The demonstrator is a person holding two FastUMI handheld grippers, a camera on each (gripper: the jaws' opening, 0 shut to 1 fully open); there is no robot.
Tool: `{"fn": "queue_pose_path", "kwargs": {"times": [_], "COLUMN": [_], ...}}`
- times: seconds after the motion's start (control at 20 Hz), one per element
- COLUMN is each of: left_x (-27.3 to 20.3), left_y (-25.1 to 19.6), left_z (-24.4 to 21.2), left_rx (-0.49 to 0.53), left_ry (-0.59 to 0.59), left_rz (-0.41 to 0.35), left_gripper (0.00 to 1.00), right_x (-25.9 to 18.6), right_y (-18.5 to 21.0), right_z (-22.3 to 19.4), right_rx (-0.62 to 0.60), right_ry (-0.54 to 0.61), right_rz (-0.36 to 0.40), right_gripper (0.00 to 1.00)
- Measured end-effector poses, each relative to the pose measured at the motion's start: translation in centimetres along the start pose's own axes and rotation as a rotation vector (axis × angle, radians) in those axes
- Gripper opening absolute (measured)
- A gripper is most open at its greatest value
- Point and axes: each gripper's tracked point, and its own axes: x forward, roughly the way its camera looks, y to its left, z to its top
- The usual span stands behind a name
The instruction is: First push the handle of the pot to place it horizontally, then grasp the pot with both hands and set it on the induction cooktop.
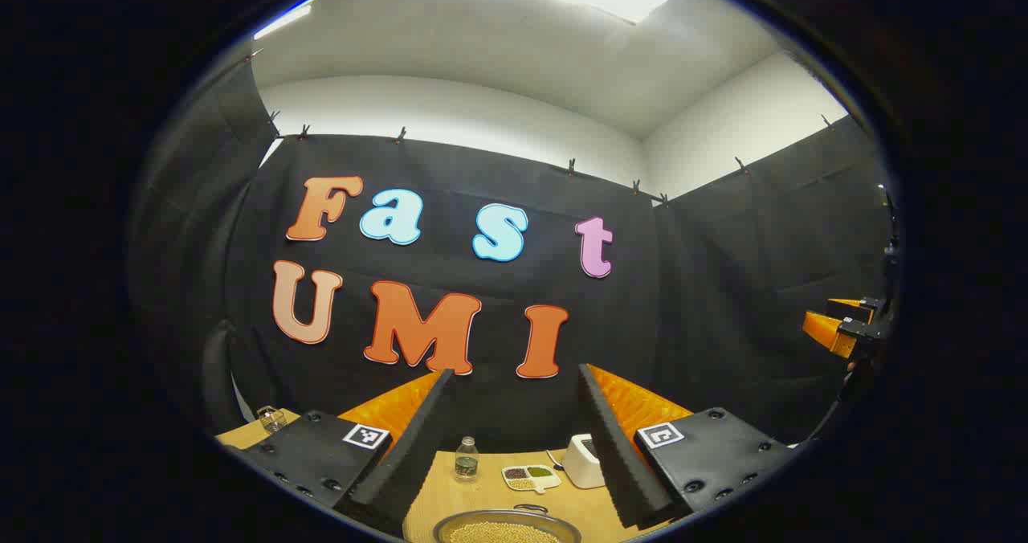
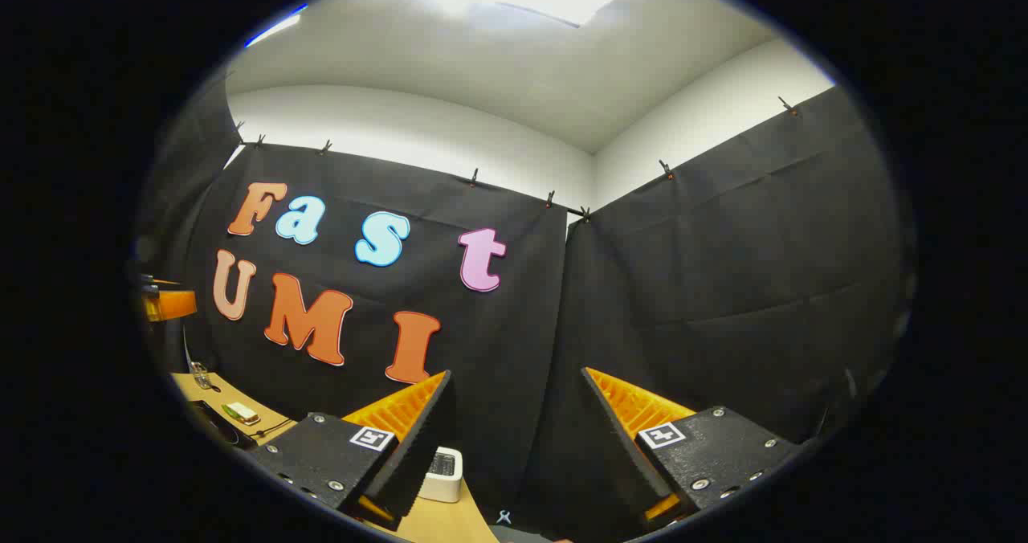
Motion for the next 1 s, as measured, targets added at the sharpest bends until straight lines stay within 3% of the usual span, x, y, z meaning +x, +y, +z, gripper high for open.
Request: {"fn": "queue_pose_path", "kwargs": {"times": [0.35,0.7,1.0], "left_x": [1.0,2.7,3.2], "left_y": [1.1,6.1,11.8], "left_z": [1.1,2.4,3.3], "left_rx": [0.014,0.056,0.098], "left_ry": [-0.031,-0.067,-0.086], "left_rz": [-0.016,-0.005,0.055], "left_gripper": [0.97,0.96,0.95], "right_x": [-0.2,0.8,1.8], "right_y": [-0.3,2.6,4.7], "right_z": [0.3,2.0,2.6], "right_rx": [-0.004,0.007,0.009], "right_ry": [0.009,-0.008,-0.017], "right_rz": [-0.021,-0.050,-0.061], "right_gripper": [0.95,0.95,0.95]}}
